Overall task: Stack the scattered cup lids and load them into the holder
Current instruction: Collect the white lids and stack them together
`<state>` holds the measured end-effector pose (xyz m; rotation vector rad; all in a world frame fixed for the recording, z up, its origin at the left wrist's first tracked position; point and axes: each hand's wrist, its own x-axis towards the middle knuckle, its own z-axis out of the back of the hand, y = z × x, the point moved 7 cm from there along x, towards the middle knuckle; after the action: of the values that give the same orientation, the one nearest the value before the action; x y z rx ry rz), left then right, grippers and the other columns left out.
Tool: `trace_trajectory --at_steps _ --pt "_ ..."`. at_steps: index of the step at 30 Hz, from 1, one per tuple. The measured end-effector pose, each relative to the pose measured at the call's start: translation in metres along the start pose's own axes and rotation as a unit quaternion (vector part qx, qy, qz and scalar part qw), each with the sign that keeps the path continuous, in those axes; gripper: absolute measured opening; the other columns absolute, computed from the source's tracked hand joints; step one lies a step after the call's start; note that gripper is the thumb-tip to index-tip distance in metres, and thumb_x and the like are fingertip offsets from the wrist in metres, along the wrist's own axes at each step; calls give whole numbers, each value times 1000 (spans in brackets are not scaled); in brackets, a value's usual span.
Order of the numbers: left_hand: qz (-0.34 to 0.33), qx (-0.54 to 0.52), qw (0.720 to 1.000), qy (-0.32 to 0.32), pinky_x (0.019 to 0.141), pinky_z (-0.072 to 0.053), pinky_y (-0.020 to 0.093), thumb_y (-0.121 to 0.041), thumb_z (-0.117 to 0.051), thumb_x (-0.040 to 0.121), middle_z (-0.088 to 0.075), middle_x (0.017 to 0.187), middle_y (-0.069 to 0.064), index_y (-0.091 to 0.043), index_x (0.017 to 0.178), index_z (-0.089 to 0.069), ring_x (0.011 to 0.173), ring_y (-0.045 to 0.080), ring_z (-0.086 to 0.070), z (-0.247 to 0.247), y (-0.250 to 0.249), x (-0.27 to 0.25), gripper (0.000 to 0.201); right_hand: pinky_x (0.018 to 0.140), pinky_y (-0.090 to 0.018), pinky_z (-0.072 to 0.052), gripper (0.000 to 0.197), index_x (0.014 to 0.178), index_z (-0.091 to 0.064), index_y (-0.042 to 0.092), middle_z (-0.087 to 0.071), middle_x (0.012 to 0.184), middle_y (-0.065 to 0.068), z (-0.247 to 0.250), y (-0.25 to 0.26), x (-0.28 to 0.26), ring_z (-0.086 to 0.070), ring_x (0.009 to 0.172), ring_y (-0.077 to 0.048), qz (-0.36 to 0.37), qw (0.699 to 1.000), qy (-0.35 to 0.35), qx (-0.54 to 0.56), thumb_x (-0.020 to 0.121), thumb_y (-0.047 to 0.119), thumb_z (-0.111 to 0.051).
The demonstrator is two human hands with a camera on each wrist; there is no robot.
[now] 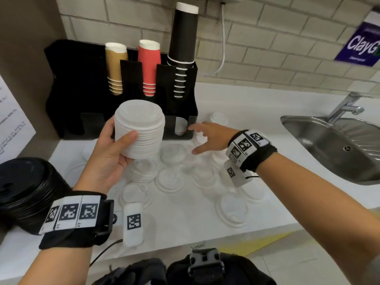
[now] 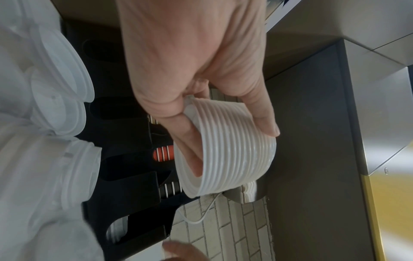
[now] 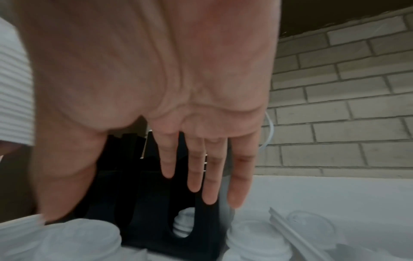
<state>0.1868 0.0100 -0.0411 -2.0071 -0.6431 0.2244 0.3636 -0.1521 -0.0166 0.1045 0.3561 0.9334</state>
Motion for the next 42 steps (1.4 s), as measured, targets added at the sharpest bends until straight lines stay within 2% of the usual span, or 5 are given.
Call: trace_trajectory --at_steps 15,22,27,34,42 --pt "22 -13 999 34 77 -58 25 -27 -82 70 -67 122 -9 -33 127 -54 116 14 -63 -6 15 -1 63 85 -36 -44 76 131 -37 24 -49 125 -9 -66 -12 -9 -50 109 -26 -12 980 162 -116 71 28 -82" --pt "41 -28 999 16 75 -57 25 -30 -82 68 -67 121 -8 -33 124 -57 116 14 -63 -2 21 -2 61 79 -25 -46 59 129 -42 36 -48 105 2 8 -2 -12 -55 91 -16 25 993 29 113 80 25 -73" --pt "45 -14 999 19 77 -57 25 -43 -97 39 -69 118 -9 -32 125 -56 112 12 -65 -6 23 0 95 75 -27 -53 55 120 -44 34 -49 102 -2 38 34 -25 -58 82 -14 93 913 -73 390 72 20 -68" --pt "54 -4 998 13 75 -57 28 -44 -98 39 -70 118 -4 -31 131 -53 110 17 -67 -8 24 1 103 70 -12 -47 54 123 -46 21 -51 105 15 54 78 -29 -54 83 9 198 919 -134 314 80 14 -77" --pt "70 17 997 34 78 -57 29 -29 -85 57 -64 127 5 -32 131 -54 112 21 -66 -3 24 -2 79 77 -10 -44 49 127 -55 23 -56 117 1 54 102 -14 -53 94 -2 227 941 -125 220 82 20 -74"
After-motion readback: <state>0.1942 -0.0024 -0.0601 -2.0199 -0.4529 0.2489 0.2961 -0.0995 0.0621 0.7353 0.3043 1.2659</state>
